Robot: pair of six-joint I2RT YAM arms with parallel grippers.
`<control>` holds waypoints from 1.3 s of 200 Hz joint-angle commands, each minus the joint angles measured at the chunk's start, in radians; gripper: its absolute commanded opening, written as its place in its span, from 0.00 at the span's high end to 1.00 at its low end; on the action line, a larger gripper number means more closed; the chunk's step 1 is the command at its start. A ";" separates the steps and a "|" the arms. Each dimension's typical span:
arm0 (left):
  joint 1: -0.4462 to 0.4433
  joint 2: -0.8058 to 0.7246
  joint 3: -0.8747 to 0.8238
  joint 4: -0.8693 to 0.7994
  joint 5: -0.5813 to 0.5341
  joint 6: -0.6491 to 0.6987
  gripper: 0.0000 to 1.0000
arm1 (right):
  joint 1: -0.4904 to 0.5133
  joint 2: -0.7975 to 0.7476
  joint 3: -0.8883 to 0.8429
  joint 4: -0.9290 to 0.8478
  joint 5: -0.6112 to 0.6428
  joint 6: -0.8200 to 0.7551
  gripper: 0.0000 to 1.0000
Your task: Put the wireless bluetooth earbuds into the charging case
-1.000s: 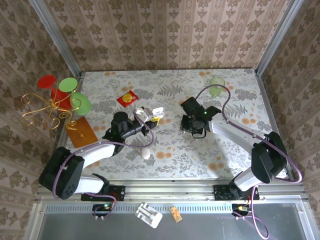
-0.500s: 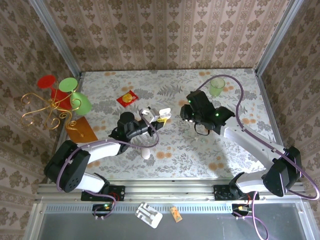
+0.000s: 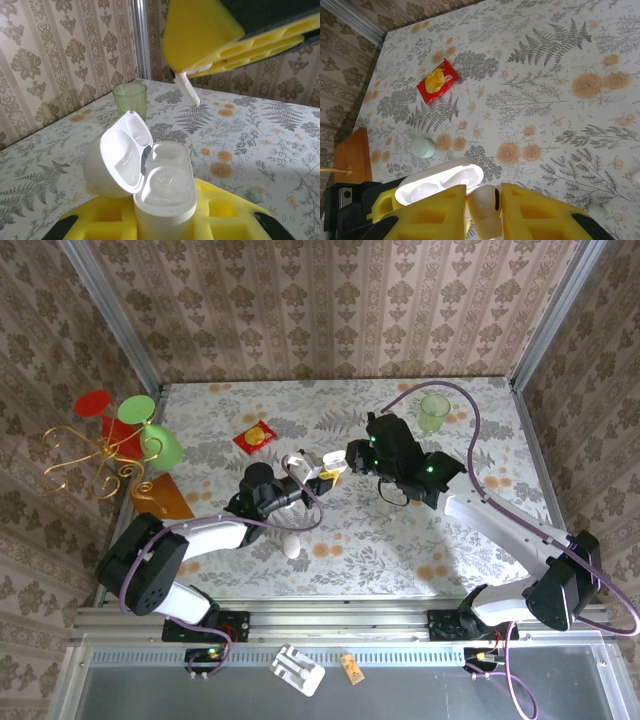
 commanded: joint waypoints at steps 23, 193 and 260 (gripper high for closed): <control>-0.008 0.005 0.032 0.045 0.012 -0.027 1.00 | 0.017 0.056 0.038 0.038 0.008 -0.012 0.78; -0.004 -0.001 0.061 0.041 -0.027 -0.096 1.00 | 0.017 0.056 -0.025 0.067 0.061 -0.010 0.78; -0.003 0.028 0.089 0.057 -0.034 -0.118 1.00 | 0.020 0.050 -0.027 0.078 0.035 -0.011 0.74</control>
